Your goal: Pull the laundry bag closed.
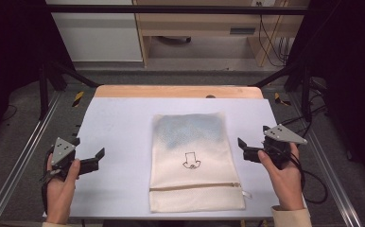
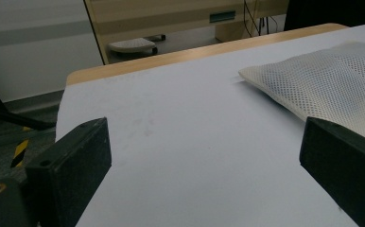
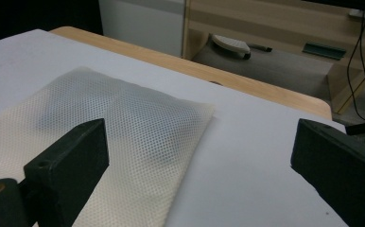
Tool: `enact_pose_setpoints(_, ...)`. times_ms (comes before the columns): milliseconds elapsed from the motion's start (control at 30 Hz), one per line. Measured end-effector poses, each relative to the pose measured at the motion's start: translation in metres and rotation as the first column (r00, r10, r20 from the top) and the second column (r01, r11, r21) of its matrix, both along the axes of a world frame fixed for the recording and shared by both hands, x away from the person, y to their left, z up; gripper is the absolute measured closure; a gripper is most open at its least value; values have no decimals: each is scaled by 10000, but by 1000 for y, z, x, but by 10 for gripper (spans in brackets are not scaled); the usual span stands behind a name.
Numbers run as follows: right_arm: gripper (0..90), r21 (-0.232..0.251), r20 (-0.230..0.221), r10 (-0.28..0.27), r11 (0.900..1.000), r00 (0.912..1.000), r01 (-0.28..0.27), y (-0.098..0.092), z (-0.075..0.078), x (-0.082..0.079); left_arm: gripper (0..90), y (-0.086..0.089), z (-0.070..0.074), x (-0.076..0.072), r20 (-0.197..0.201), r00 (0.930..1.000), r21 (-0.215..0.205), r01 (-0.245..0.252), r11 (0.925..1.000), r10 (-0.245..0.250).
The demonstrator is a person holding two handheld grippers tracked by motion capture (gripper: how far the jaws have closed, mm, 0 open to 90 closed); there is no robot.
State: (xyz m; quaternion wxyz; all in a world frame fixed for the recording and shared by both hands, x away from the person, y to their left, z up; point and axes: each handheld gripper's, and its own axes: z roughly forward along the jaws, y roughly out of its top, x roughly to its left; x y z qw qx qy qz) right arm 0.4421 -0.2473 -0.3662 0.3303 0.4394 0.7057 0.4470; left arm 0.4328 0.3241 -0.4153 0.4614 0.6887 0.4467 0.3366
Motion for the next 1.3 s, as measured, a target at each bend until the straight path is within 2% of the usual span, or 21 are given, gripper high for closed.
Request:
enact_pose_setpoints(400, 53, -286, 288, -609, 9977, 9977, 617, -20, -18, 0, 29, 15, -11, 4, 199, 9997, 325, -135, 9994, 128)
enact_pose_setpoints(800, 55, -203, 130, -1273, 9916, 9918, 1275, -45, -42, 1, 28, 22, -21, 11, 336, 9994, 585, -27, 9983, 7)
enact_pose_setpoints(1067, 57, -206, 108, -1651, 9860, 9862, 1653, -60, -60, -1, 25, 22, -30, 17, 208, 9993, 858, 285, 9959, -304)
enact_pose_setpoints(1267, 59, -233, 213, -1749, 9842, 9844, 1754, -63, -79, -5, 25, 22, -40, 22, -53, 9990, 889, 436, 9951, -433)
enact_pose_setpoints(1300, 59, -275, 228, -1700, 9850, 9852, 1706, -63, -81, -5, 25, 22, -43, 23, -105, 9990, 743, 448, 9962, -441)
